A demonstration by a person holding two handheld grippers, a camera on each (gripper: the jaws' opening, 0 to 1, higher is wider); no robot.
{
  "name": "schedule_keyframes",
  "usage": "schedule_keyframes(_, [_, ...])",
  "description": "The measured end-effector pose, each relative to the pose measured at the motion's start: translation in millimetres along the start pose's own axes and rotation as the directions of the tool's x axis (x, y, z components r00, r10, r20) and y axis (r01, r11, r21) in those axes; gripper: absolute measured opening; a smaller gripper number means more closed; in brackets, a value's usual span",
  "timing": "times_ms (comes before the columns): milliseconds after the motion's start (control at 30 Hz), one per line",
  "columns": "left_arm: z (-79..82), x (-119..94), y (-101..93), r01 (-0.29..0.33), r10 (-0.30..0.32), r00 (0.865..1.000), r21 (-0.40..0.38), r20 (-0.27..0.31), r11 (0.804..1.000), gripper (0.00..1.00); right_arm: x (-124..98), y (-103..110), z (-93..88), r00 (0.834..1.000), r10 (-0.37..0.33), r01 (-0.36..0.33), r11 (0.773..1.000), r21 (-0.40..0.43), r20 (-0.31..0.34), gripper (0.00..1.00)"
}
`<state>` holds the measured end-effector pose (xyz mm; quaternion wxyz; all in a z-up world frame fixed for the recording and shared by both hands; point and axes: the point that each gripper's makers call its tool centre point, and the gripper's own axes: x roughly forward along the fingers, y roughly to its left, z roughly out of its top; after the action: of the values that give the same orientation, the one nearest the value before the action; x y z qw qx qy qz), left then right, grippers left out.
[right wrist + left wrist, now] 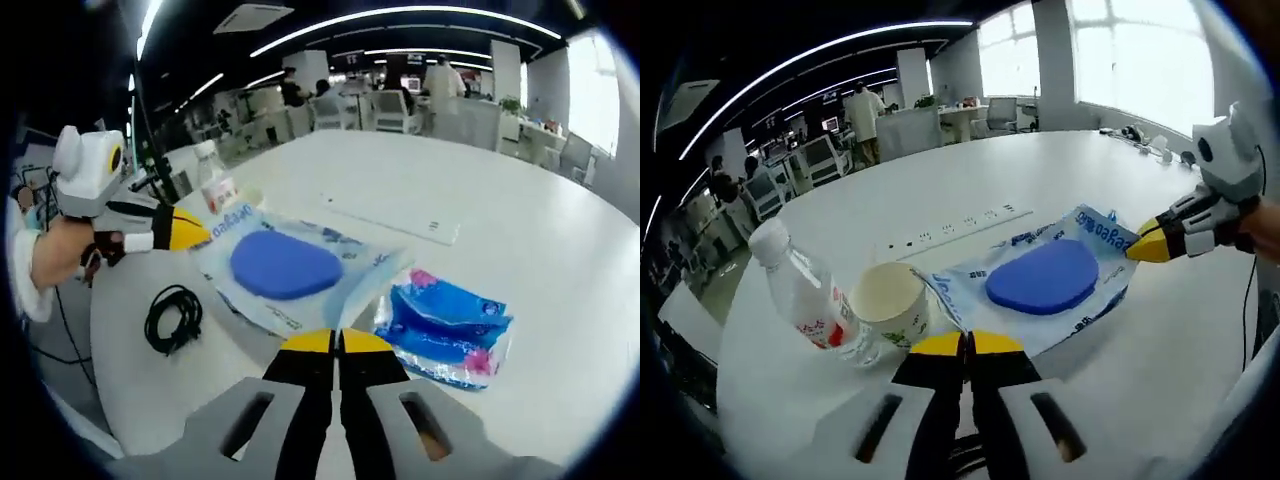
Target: Arrange the tabletop items into an orderly group along one side of the table until the central work area is clear of visible clutter.
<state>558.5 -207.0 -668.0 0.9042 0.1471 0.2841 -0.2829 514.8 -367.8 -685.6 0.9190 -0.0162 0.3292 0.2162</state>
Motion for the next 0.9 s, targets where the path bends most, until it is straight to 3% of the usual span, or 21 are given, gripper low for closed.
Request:
schedule_keyframes(300, [14.6, 18, 0.8, 0.009, -0.007, 1.000, 0.126, -0.016, 0.992, 0.00, 11, -14, 0.2, 0.999, -0.028, 0.028, 1.000, -0.006, -0.020, 0.00])
schedule_keyframes(600, [8.3, 31, 9.5, 0.005, 0.013, 0.997, 0.229, -0.077, 0.973, 0.00, 27, -13, 6.6, 0.999, -0.019, 0.012, 0.992, -0.124, -0.049, 0.00])
schedule_keyframes(900, [-3.3, 39, 11.2, 0.021, 0.017, 0.991, 0.278, -0.131, 0.960, 0.00, 44, -14, -3.8, 0.992, -0.027, -0.003, 0.973, -0.230, -0.127, 0.00])
